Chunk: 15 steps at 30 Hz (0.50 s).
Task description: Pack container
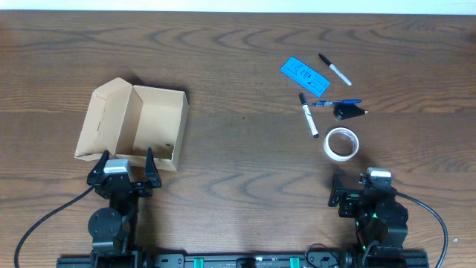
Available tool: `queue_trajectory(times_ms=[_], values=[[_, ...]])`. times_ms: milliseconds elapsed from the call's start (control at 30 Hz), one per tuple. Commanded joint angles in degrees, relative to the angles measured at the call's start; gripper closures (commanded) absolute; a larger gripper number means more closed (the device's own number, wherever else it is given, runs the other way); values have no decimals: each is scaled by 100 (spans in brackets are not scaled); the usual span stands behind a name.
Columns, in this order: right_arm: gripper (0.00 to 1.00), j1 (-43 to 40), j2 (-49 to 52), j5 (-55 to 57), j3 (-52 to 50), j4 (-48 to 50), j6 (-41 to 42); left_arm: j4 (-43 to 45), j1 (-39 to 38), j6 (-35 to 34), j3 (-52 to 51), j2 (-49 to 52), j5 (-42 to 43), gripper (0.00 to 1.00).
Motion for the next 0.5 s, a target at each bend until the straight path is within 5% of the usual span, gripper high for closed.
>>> queue_trajectory(times_ms=[0, 467], values=[[1, -35, -24, -22, -7, -22, -9, -271, 24, 85, -98, -22, -90, 5], [1, -35, -24, -22, -7, -22, -9, -254, 24, 0, -98, -22, 76, 5]])
